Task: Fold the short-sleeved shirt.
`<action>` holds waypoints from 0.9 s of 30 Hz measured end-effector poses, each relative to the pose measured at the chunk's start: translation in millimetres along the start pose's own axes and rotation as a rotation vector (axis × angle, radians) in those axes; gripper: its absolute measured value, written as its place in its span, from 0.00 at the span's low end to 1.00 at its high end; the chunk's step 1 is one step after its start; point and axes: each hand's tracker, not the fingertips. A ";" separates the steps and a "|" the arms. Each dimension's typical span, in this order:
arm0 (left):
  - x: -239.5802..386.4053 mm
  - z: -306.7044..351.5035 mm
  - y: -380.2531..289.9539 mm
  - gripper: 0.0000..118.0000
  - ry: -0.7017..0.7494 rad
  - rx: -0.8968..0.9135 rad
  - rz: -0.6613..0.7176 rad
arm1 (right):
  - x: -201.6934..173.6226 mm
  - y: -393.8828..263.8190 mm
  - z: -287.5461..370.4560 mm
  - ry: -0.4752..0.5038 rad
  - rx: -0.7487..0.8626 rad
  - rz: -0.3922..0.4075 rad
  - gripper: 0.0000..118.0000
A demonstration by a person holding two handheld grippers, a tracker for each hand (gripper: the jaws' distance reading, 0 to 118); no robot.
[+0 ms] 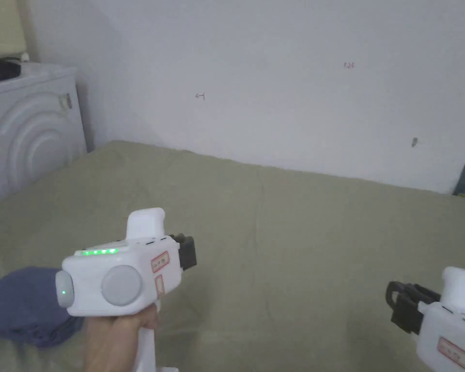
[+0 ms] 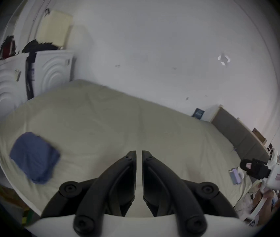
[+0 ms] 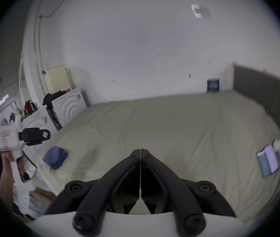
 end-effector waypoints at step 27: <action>93.5 58.0 -55.4 0.22 0.122 0.240 -0.337 | -23.5 -18.9 68.6 -0.307 0.231 0.078 0.17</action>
